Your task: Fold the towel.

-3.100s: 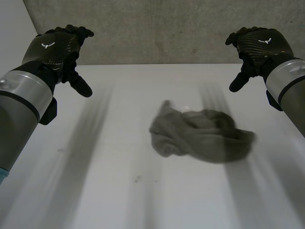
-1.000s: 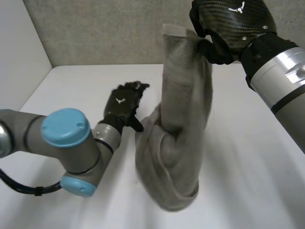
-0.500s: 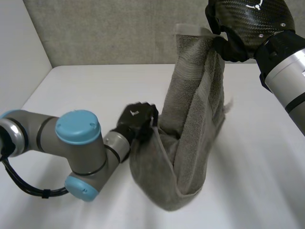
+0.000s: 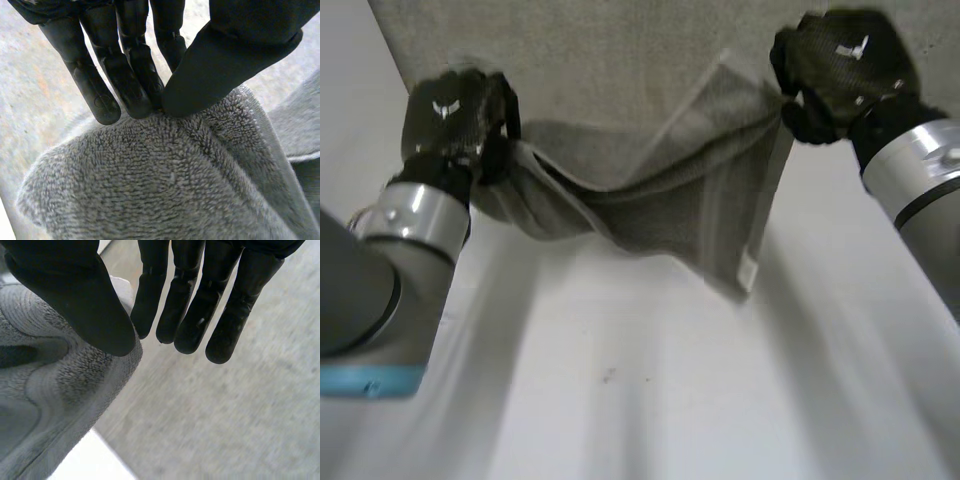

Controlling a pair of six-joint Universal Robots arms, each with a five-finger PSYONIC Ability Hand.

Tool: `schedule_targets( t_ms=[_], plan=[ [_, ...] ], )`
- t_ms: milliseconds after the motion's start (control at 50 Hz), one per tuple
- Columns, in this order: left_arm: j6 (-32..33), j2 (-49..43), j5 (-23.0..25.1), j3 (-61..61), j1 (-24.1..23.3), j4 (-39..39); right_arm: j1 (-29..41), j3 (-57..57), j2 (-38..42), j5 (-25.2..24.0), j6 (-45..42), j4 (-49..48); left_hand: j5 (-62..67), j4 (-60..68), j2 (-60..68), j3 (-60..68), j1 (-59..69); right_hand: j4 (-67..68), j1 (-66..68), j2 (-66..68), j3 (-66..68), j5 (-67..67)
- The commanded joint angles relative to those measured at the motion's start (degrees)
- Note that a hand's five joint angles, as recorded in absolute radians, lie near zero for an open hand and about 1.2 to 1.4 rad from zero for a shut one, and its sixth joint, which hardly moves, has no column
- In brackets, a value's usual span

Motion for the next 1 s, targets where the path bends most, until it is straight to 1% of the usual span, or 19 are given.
schedule_targets(
  t_ms=[20, 180, 300, 340, 360, 460, 480, 520, 600, 620, 640, 660, 680, 720, 800, 840, 860, 900, 1000],
  plan=[
    [0.18, 3.86, 0.50, -10.69, -0.66, -5.13, -1.97, -3.33, 8.75, 0.26, -0.54, 4.40, 10.84, 10.31, 10.24, 10.32, 12.70, 11.44, 20.05, 12.51, 11.86, 17.97],
    [-0.70, 13.00, 0.84, -11.23, -0.84, -14.19, -2.14, -5.00, 8.41, 0.44, -0.11, 5.64, 10.84, 10.31, 10.24, 10.32, 12.70, 11.44, 20.05, 12.51, 11.86, 17.97],
    [-2.37, 13.28, 1.29, -11.14, -0.58, -14.02, -2.23, -9.14, 9.81, 0.53, 0.86, 6.08, 10.84, 10.31, 10.24, 10.32, 12.70, 11.44, 20.05, 12.51, 11.86, 17.97],
    [-3.69, 10.05, 1.29, -11.05, -0.22, -12.80, -1.97, -11.94, 15.32, 0.79, 0.25, 5.73, 10.84, 10.31, 10.24, 10.32, 12.70, 11.44, 20.05, 12.51, 11.86, 17.97],
    [-3.69, 10.03, 1.29, -11.05, -0.22, -12.79, -1.97, -11.95, 15.35, 0.79, 0.25, 5.73, 10.84, 10.31, 10.24, 10.32, 12.70, 11.44, 20.05, 12.51, 11.86, 17.97],
    [-3.78, -2.07, 1.29, -9.91, 0.04, -8.93, -1.36, -22.82, 29.29, 4.03, -0.19, 5.73, 10.84, 10.31, 10.24, 10.32, 12.70, 11.44, 20.05, 12.51, 11.86, 17.97],
    [-3.78, -2.10, 1.29, -9.91, 0.04, -8.93, -1.35, -22.85, 29.33, 4.04, -0.19, 5.73, 10.84, 10.31, 10.24, 10.32, 12.70, 11.44, 20.05, 12.51, 11.86, 17.97],
    [-3.87, -6.82, 1.29, -8.25, -0.22, -8.31, -1.35, -29.58, 36.41, 5.44, -1.76, 6.26, 10.84, 10.31, 10.24, 10.32, 12.70, 11.44, 20.05, 12.51, 11.86, 17.97],
    [-3.78, -10.61, 1.20, -5.70, -0.31, -7.61, -1.35, -36.09, 42.48, 7.46, -4.22, 6.69, 10.84, 10.31, 10.24, 10.32, 12.70, 11.44, 20.05, 12.51, 11.86, 17.97],
    [-3.69, -11.76, 1.11, -4.38, -0.22, -7.26, -1.35, -38.99, 44.86, 9.12, -5.71, 7.74, 10.84, 10.31, 10.24, 10.32, 12.70, -13.14, -4.53, -12.08, -12.72, -6.61],
    [-3.69, -11.77, 1.11, -4.37, -0.22, -7.26, -1.35, -39.02, 44.88, 9.14, -5.73, 7.75, 10.84, 10.31, 10.24, 10.32, 12.70, -13.39, -4.78, -12.32, -12.97, -6.86],
    [-3.60, -12.46, 1.02, -3.15, -0.22, -7.00, -1.27, -41.02, 46.27, 11.32, -7.29, 9.41, 10.84, 10.31, 10.24, 10.32, 12.70, -58.56, -49.95, -57.49, -58.14, -52.03],
    [-3.69, -12.73, 1.02, -2.18, -0.22, -6.82, -1.00, -41.91, 46.38, 13.25, -8.61, 11.08, 10.84, 10.31, 10.24, 10.32, 12.70, -58.56, -49.95, -57.49, -58.14, -52.03],
    [-3.69, -12.56, 1.02, -1.56, -0.14, -6.82, -0.65, -41.05, 45.33, 14.32, -9.06, 12.14, 10.84, 10.31, 10.24, 10.32, 12.70, -58.56, -49.95, -57.49, -58.14, -52.03],
    [-3.78, -11.68, 1.02, -0.77, 0.13, -6.82, -0.39, -35.60, 40.31, 14.33, -8.89, 12.50, 10.84, 10.31, 10.24, 10.32, 12.70, -58.56, -49.95, -57.49, -58.14, -52.03],
    [-3.87, -9.93, 1.11, 0.19, -0.05, -6.90, -0.47, -28.42, 34.10, 13.02, -8.72, 11.98, 10.84, 10.31, 10.24, 10.32, 12.70, -58.56, -49.95, -57.49, -58.14, -52.03],
    [-3.87, -9.92, 1.11, 0.20, -0.05, -6.91, -0.47, -28.39, 34.07, 13.01, -8.72, 11.97, 10.84, 10.31, 10.24, 10.32, 12.70, -58.56, -49.95, -57.49, -58.14, -52.03],
    [-3.87, -7.13, 1.20, 0.64, -0.14, -6.91, -0.47, -22.18, 28.65, 10.82, -8.72, 11.53, 10.84, 10.31, 10.24, 10.32, 12.70, -58.56, -49.95, -57.49, -58.14, -52.03],
    [-4.13, -3.61, 0.94, 1.08, -0.92, -6.99, -0.21, -14.26, 22.23, 7.66, -8.45, 13.63, 10.84, 10.31, 10.24, 10.32, 12.70, -58.56, -49.95, -57.49, -58.14, -52.03]
  ],
)
